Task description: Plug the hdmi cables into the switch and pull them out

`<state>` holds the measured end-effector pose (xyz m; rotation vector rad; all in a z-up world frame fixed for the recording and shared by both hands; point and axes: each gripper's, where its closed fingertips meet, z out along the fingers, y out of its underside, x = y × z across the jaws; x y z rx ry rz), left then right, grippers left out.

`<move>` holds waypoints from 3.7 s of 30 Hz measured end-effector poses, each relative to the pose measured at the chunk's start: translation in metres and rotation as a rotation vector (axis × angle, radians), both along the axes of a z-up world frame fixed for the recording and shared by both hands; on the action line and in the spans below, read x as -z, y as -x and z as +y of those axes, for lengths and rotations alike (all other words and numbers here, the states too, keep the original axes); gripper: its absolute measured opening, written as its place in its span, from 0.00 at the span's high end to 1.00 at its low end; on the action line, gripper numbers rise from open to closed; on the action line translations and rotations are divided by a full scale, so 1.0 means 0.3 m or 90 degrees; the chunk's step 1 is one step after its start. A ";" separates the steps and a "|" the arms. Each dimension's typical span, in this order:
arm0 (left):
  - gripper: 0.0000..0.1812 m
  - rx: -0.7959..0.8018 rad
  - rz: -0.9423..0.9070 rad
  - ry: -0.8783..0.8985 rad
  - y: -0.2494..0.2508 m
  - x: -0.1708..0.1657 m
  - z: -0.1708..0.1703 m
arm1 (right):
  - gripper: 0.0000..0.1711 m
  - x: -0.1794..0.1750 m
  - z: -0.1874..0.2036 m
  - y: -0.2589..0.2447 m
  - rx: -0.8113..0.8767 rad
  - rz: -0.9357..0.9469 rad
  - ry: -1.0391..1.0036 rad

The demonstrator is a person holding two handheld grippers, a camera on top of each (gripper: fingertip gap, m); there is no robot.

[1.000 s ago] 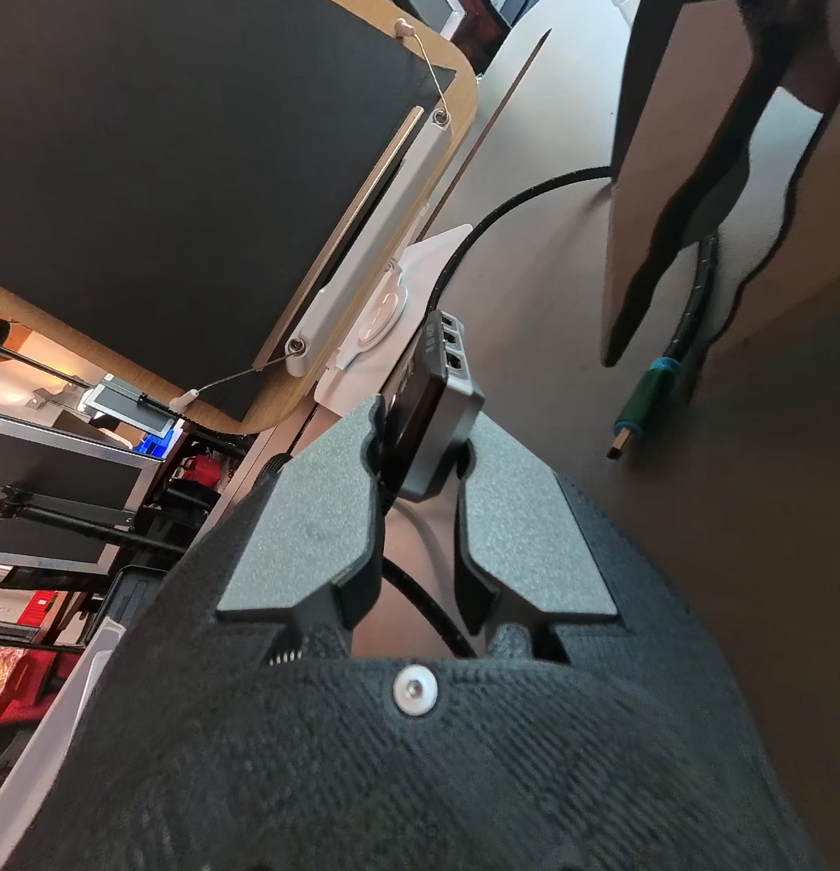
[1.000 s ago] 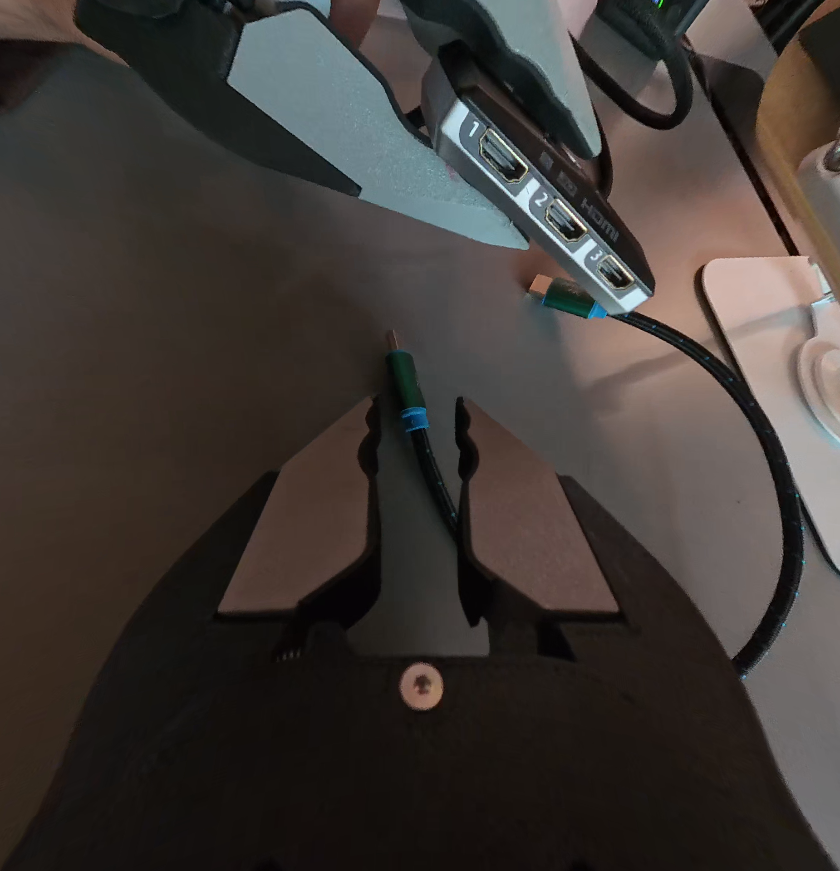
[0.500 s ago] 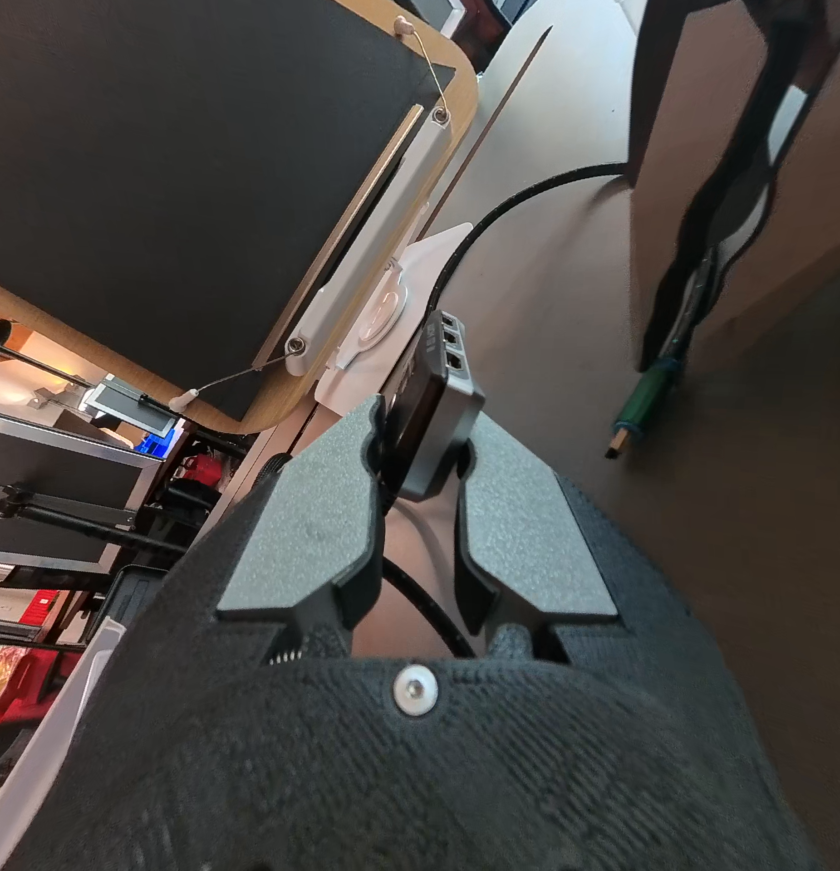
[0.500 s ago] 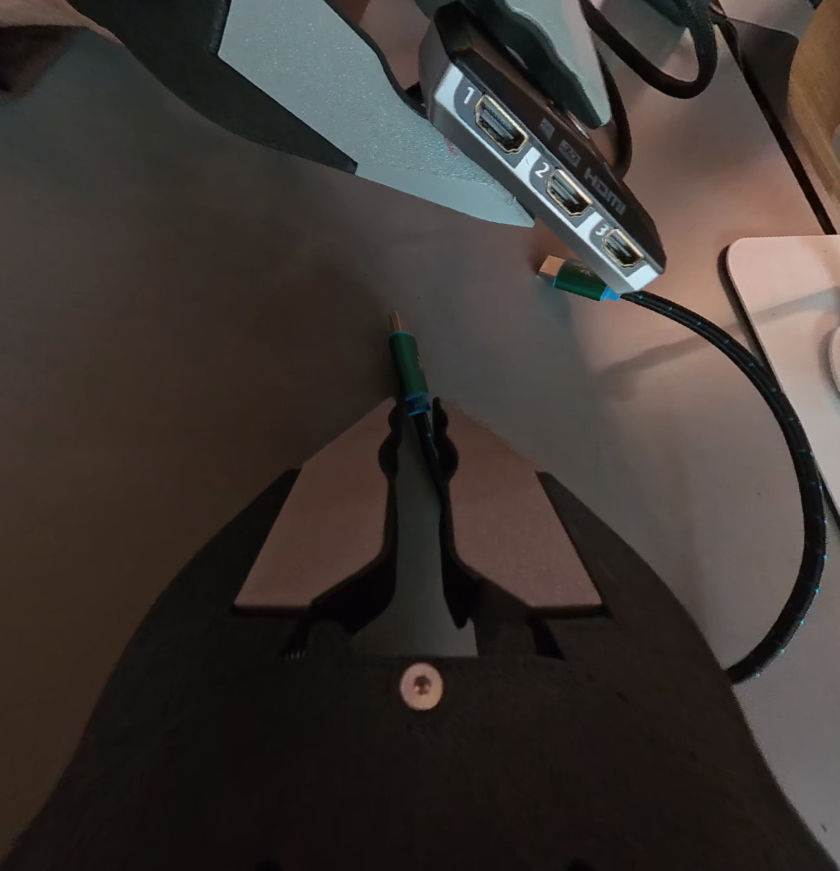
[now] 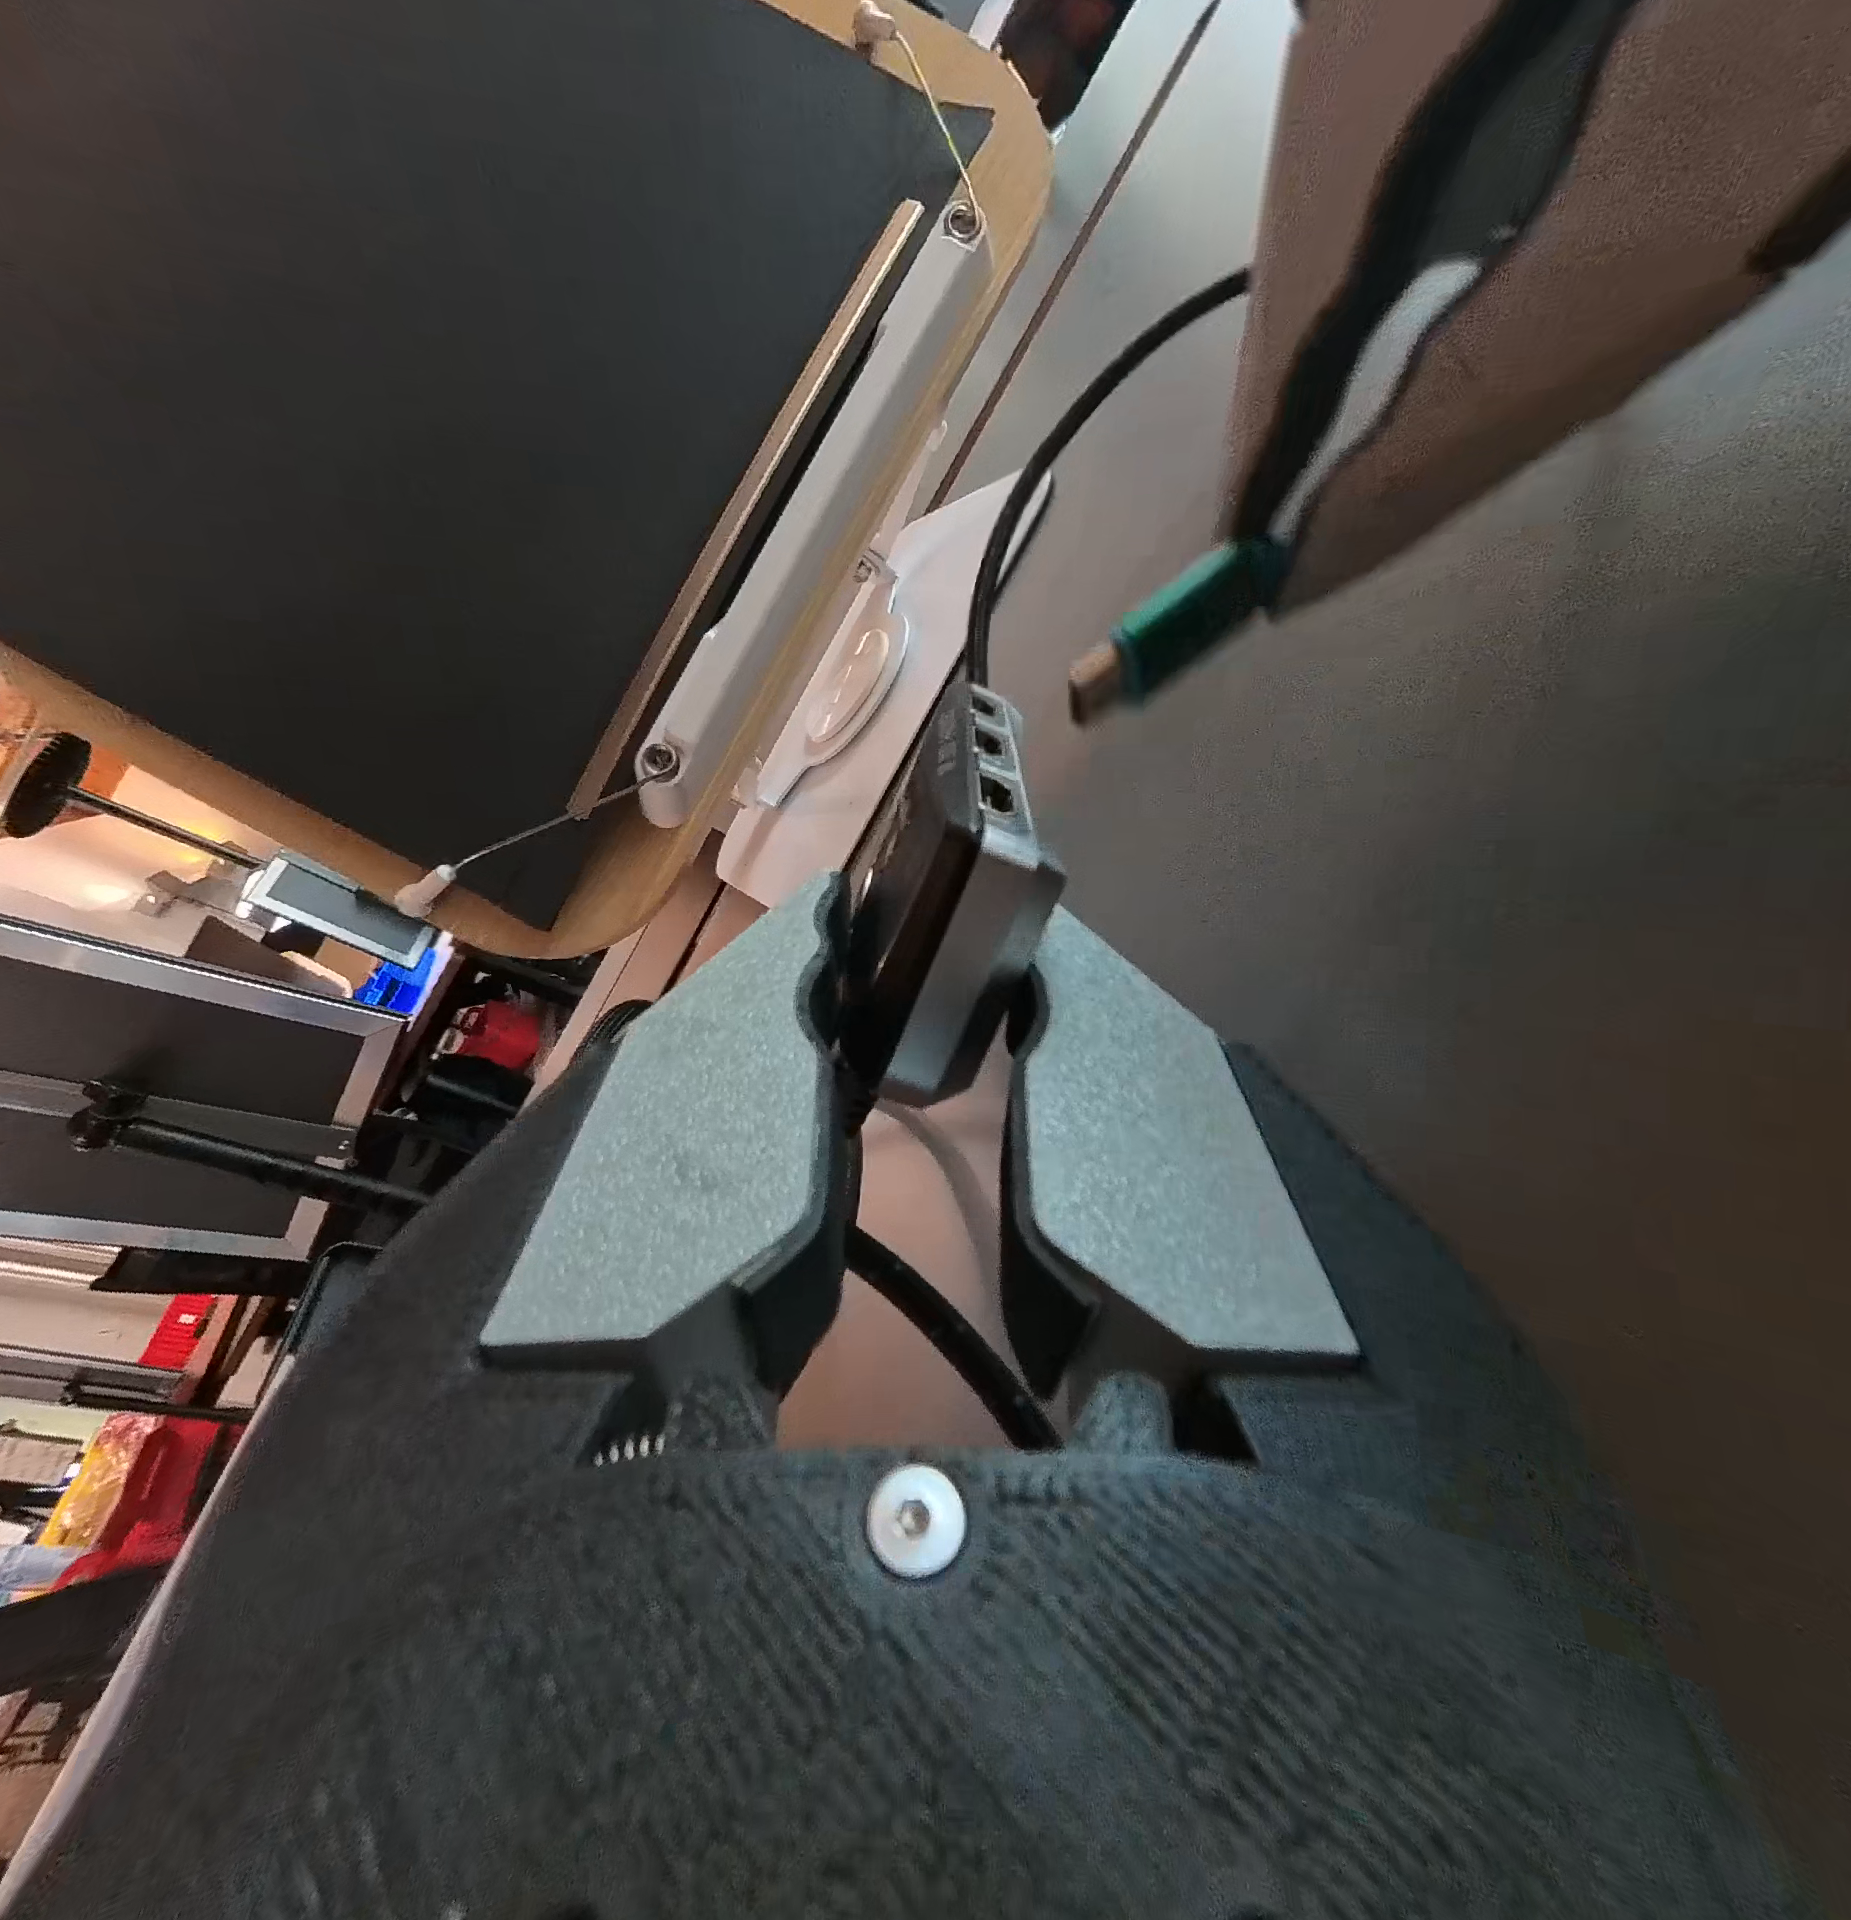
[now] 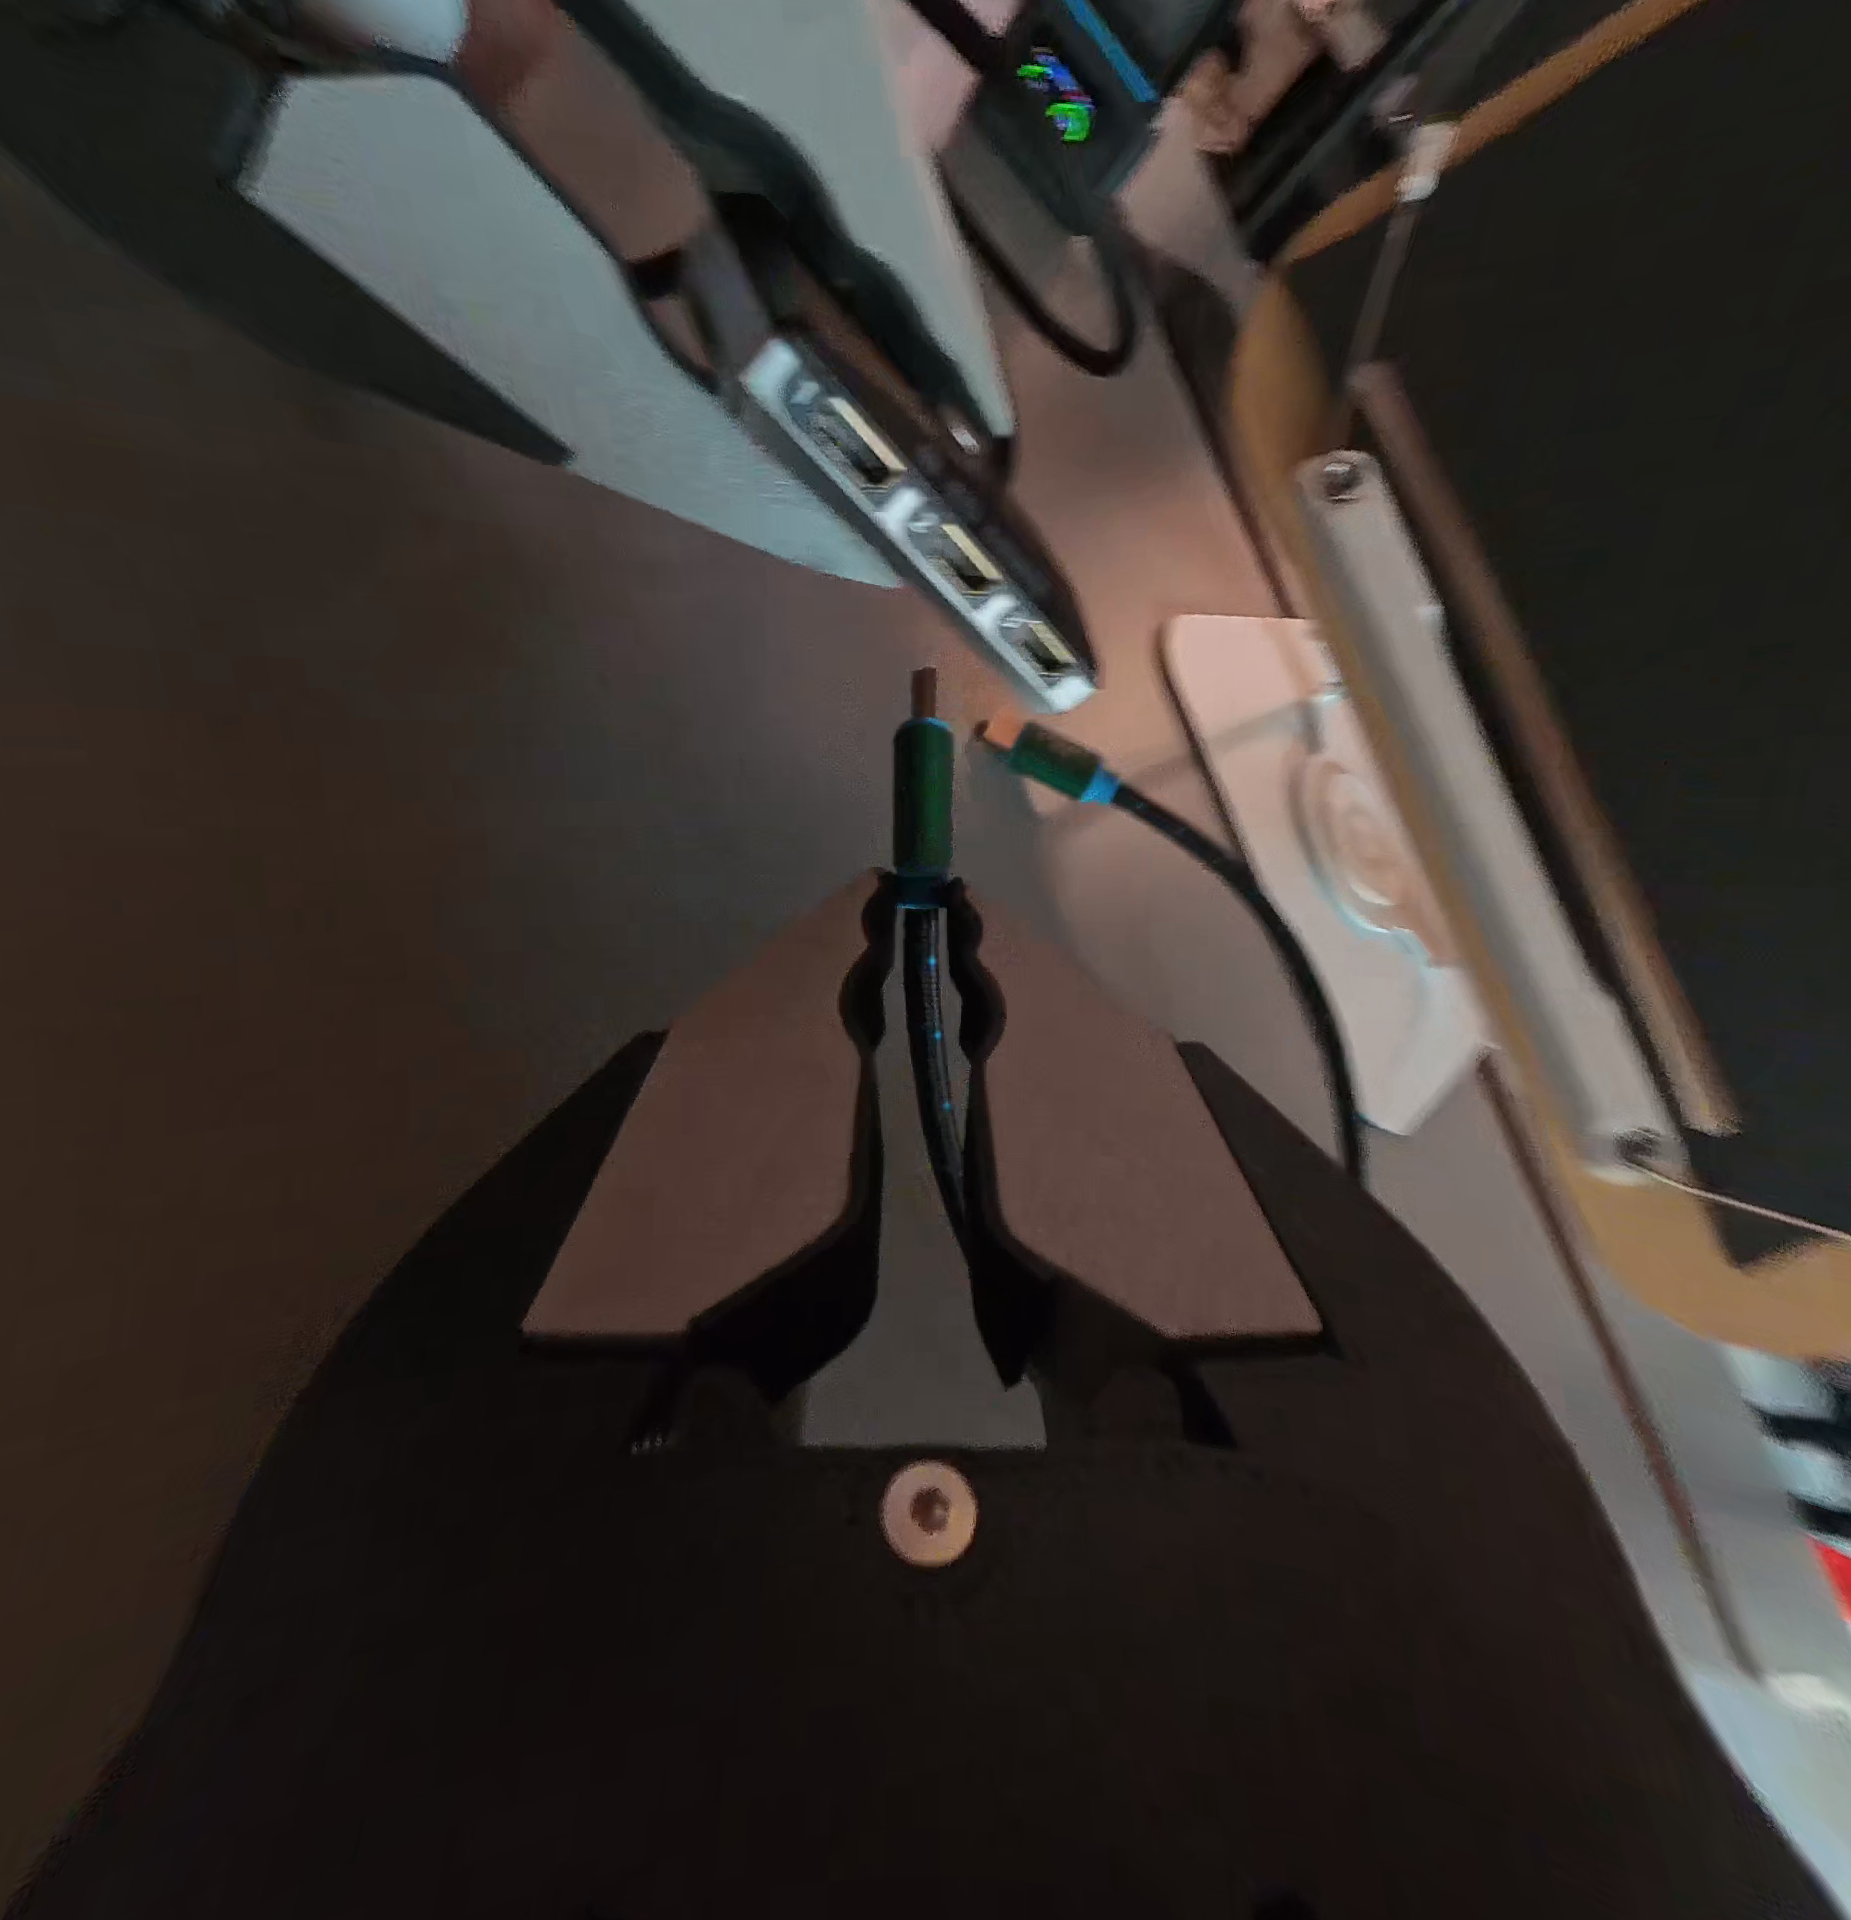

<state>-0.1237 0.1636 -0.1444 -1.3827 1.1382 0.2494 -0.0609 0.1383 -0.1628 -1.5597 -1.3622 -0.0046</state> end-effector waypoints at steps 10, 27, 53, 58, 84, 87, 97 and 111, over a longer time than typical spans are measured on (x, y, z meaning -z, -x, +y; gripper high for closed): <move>0.85 -0.010 0.020 -0.010 0.001 0.005 0.002 | 0.97 -0.095 0.051 -0.022 0.112 -0.274 -0.384; 0.85 -0.008 0.059 0.062 -0.017 0.072 -0.012 | 0.97 -0.088 -0.016 0.129 0.086 -0.423 -0.557; 0.85 -0.056 0.117 0.021 0.058 0.074 0.031 | 0.97 -0.049 -0.016 0.101 0.086 -0.460 -0.533; 0.85 -0.056 0.103 0.047 0.075 0.079 0.032 | 0.97 -0.048 -0.036 0.132 0.065 -0.463 -0.569; 0.85 -0.049 0.116 0.077 0.090 0.097 0.025 | 0.95 0.116 -0.053 0.127 -0.030 -0.204 -0.158; 0.85 -0.050 0.114 0.079 0.089 0.095 0.025 | 0.86 0.106 -0.061 0.117 -0.021 -0.084 -0.010; 0.85 -0.055 0.097 0.080 0.087 0.081 0.029 | 0.63 0.002 -0.043 0.069 0.074 0.332 0.487; 0.85 -0.065 0.083 0.080 0.084 0.073 0.034 | 0.86 0.115 -0.101 0.167 0.112 0.294 0.654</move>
